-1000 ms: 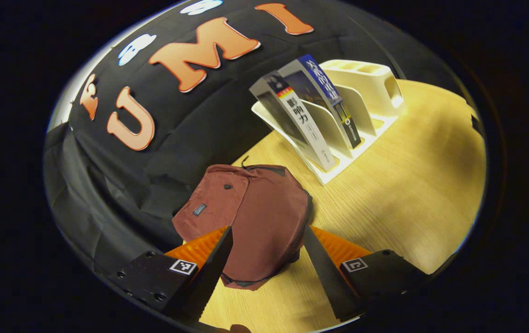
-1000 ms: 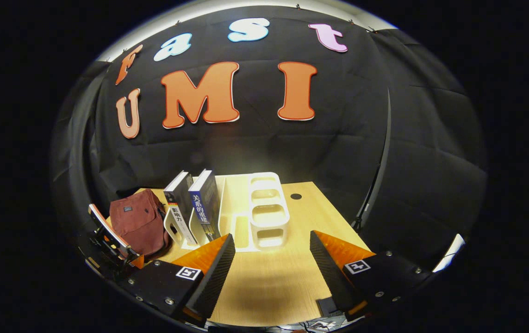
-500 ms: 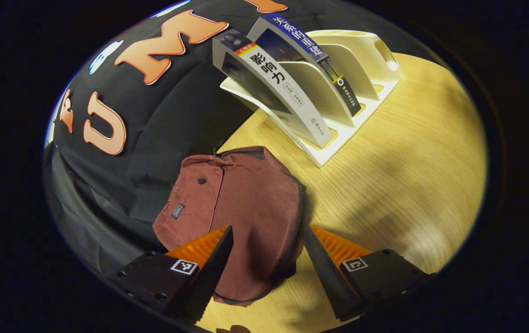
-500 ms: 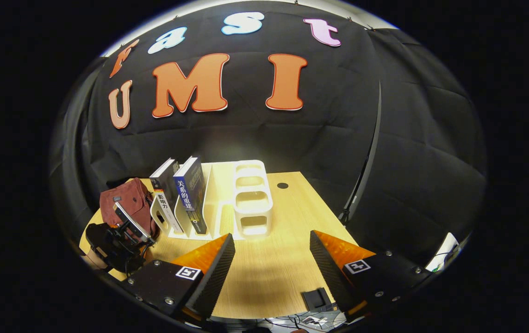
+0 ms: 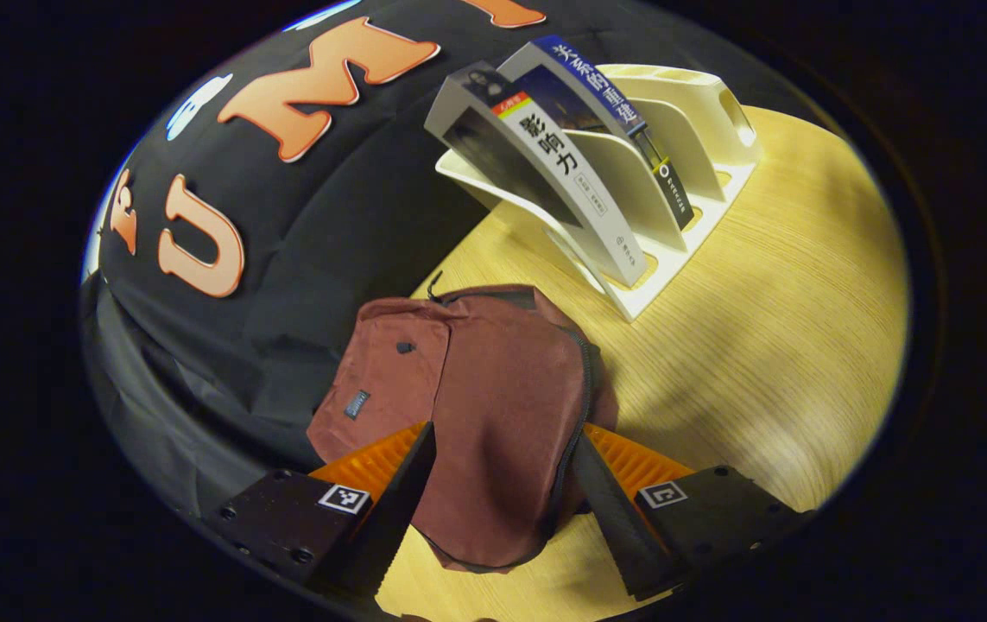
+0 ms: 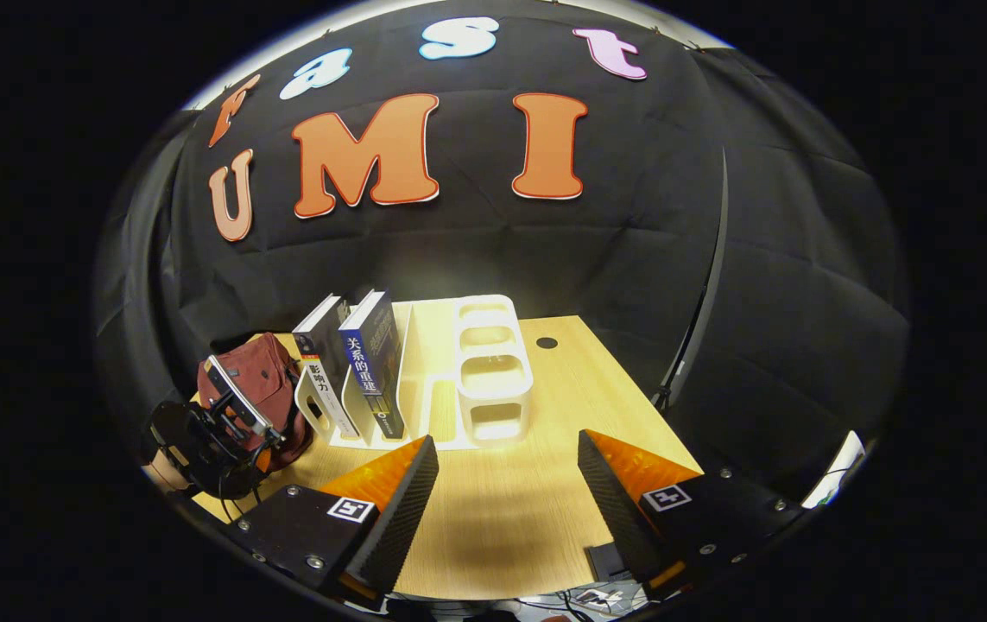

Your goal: Open the schoolbag, grab two books from the bookshelf and put them into the schoolbag.

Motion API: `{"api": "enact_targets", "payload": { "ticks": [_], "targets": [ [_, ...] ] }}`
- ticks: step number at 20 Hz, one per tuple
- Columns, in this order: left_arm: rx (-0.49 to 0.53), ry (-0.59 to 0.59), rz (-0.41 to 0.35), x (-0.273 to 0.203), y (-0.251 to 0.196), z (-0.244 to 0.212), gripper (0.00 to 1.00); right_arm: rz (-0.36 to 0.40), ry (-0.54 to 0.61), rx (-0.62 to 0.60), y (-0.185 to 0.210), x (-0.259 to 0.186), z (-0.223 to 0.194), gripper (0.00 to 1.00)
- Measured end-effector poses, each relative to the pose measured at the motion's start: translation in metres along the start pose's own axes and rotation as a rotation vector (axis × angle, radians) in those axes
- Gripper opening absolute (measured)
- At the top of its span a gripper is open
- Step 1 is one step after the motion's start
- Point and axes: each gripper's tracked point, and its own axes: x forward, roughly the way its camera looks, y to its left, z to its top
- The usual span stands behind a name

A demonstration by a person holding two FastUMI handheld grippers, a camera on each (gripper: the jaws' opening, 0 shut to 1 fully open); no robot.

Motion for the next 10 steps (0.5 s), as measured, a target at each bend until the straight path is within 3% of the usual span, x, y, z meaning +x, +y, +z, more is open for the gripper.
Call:
{"api": "enact_targets", "payload": {
  "ticks": [2,4,6,7,8,10],
  "targets": [
    [0.003,-0.009,-0.032,0.005,-0.008,0.002,0.91,-0.002,-0.005,-0.003,0.000,0.000,0.001,0.97],
    [0.010,0.000,-0.060,0.008,-0.015,0.002,0.53,-0.007,-0.004,-0.010,-0.004,0.001,0.001,0.97],
    [0.026,0.016,-0.082,0.010,-0.022,0.002,0.48,-0.012,-0.002,-0.006,-0.008,0.002,0.001,0.97],
    [0.035,0.012,-0.075,0.010,-0.022,0.004,0.27,-0.014,0.001,-0.003,-0.011,0.003,0.001,0.97],
    [0.044,0.013,-0.062,0.012,-0.019,0.004,0.16,-0.016,0.003,0.001,-0.014,0.004,0.001,0.97],
    [0.045,0.032,-0.065,0.009,-0.021,0.001,0.06,-0.014,0.000,0.006,-0.017,0.005,0.004,0.97]
  ]
}}
